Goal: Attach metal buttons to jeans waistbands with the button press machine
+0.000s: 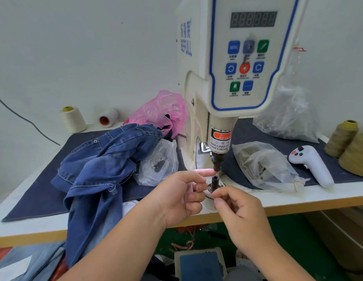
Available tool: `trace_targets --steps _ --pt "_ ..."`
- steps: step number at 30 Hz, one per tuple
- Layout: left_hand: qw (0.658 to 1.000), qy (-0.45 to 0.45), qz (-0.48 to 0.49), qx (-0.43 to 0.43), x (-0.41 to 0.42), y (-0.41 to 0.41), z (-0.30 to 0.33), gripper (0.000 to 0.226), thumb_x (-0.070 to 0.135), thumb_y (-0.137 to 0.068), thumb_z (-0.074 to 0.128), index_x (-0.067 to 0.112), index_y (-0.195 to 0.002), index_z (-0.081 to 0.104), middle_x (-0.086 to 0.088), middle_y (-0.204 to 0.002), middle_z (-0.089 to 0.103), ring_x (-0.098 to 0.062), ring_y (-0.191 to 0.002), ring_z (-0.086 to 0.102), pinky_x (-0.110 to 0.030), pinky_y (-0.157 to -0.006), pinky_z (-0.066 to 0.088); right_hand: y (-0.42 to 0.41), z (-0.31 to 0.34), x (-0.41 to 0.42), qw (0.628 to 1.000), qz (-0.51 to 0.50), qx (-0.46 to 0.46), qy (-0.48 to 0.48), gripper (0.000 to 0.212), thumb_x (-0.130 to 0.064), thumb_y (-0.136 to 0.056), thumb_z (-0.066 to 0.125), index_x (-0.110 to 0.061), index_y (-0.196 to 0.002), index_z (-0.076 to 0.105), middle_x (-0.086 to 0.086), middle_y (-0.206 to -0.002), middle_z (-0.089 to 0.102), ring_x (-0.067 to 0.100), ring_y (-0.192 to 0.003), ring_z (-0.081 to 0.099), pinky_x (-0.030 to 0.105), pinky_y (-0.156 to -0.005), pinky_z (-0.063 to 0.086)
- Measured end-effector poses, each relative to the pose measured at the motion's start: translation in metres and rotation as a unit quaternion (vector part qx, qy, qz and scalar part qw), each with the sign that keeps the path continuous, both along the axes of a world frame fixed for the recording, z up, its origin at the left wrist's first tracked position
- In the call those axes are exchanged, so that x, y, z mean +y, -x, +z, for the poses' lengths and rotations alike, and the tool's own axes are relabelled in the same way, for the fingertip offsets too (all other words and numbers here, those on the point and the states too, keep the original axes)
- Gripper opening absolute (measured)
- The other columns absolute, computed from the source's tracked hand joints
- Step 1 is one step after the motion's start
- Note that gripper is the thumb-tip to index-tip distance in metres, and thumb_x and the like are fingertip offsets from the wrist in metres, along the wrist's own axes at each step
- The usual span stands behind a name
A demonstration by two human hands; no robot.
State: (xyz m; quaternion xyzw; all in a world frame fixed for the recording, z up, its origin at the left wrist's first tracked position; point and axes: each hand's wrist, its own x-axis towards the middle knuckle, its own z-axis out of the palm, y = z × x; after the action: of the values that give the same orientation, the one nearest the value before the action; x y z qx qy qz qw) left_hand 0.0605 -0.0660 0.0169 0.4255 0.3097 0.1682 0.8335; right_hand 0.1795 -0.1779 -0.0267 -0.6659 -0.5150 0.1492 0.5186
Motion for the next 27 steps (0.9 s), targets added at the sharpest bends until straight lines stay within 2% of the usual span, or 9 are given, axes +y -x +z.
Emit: trace_targets --steps 4,7,12,14,17,19,23,25,27 --pt "0.996 -0.077 0.017 0.033 0.011 0.011 0.007 0.033 0.005 -0.09 0.05 0.009 -0.117 0.068 0.005 -0.063 0.042 -0.007 -0.047 0.028 -0.018 -0.039 0.023 0.005 0.001 0.002 1.0 0.002 -0.004 0.013 0.026 -0.015 -0.093 0.065 -0.039 -0.083 0.067 -0.02 -0.082 0.065 0.003 -0.079 0.061 0.014 -0.067 0.049" --pt "0.956 -0.258 0.061 0.128 0.027 0.022 0.019 0.025 0.003 -0.093 0.049 0.012 -0.103 0.069 0.007 -0.056 0.046 -0.007 -0.043 0.033 -0.019 -0.04 0.027 0.009 0.001 0.004 1.0 0.008 -0.011 0.023 0.028 -0.015 -0.093 0.064 -0.041 -0.083 0.065 -0.024 -0.087 0.064 0.001 -0.083 0.06 0.012 -0.07 0.048" --pt "0.626 -0.671 0.206 0.34 0.065 0.04 0.033 0.017 0.014 -0.09 0.053 0.016 -0.088 0.07 0.0 -0.081 0.07 -0.023 -0.078 0.062 -0.036 -0.071 0.05 0.015 0.001 0.007 0.999 0.022 -0.001 0.029 0.026 -0.013 -0.094 0.064 -0.037 -0.084 0.066 -0.018 -0.081 0.064 0.004 -0.074 0.059 0.014 -0.064 0.048" --pt "0.558 -0.707 0.265 0.345 0.092 0.05 0.041 0.019 0.013 -0.09 0.053 0.011 -0.097 0.071 -0.01 -0.096 0.069 -0.031 -0.093 0.059 -0.04 -0.079 0.048 0.018 0.0 0.01 0.999 0.028 -0.002 0.035 0.025 -0.013 -0.094 0.063 -0.036 -0.084 0.066 -0.014 -0.083 0.064 0.007 -0.074 0.059 0.015 -0.064 0.048" --pt "0.518 -0.671 0.267 0.459 0.141 0.068 0.053 0.035 0.024 -0.089 0.06 0.009 -0.12 0.062 -0.018 -0.117 0.062 -0.039 -0.11 0.053 -0.046 -0.093 0.045 0.021 -0.002 0.014 0.998 0.04 0.002 0.046 0.025 -0.013 -0.094 0.062 -0.035 -0.085 0.066 -0.01 -0.081 0.063 0.01 -0.073 0.058 0.015 -0.062 0.049" --pt "0.523 -0.589 0.234 0.57 0.169 0.084 0.05 0.068 0.05 -0.079 0.071 0.011 -0.131 0.049 -0.019 -0.129 0.055 -0.041 -0.121 0.048 -0.048 -0.099 0.04 0.022 -0.003 0.015 0.997 0.049 0.007 0.05 0.025 -0.012 -0.095 0.062 -0.034 -0.085 0.067 -0.004 -0.078 0.062 0.012 -0.07 0.058 0.016 -0.059 0.048" --pt "0.677 -0.431 0.124 0.584 0.196 0.099 0.025 0.133 0.071 -0.047 0.082 0.013 -0.151 0.022 -0.018 -0.148 0.043 -0.039 -0.135 0.041 -0.05 -0.108 0.036 0.023 -0.006 0.018 0.997 0.057 0.011 0.051 0.024 -0.011 -0.094 0.062 -0.033 -0.084 0.068 0.003 -0.076 0.061 0.016 -0.067 0.056 0.021 -0.058 0.048" --pt "0.722 -0.394 0.082 0.563 0.194 0.1 0.005 0.123 0.065 -0.053 0.086 0.008 -0.148 0.031 -0.014 -0.145 0.049 -0.034 -0.127 0.049 -0.042 -0.098 0.042 0.025 -0.007 0.019 0.997 0.059 0.007 0.058 0.026 -0.012 -0.094 0.061 -0.035 -0.084 0.067 0.0 -0.078 0.062 0.014 -0.067 0.056 0.023 -0.059 0.048" --pt "0.707 -0.425 0.1 0.556 0.195 0.101 -0.011 0.086 0.059 -0.063 0.083 0.008 -0.126 0.054 -0.011 -0.125 0.061 -0.033 -0.11 0.057 -0.04 -0.089 0.046 0.028 -0.006 0.02 0.996 0.064 0.003 0.068 0.025 -0.013 -0.095 0.061 -0.036 -0.085 0.066 -0.003 -0.08 0.062 0.01 -0.065 0.056 0.022 -0.059 0.048"
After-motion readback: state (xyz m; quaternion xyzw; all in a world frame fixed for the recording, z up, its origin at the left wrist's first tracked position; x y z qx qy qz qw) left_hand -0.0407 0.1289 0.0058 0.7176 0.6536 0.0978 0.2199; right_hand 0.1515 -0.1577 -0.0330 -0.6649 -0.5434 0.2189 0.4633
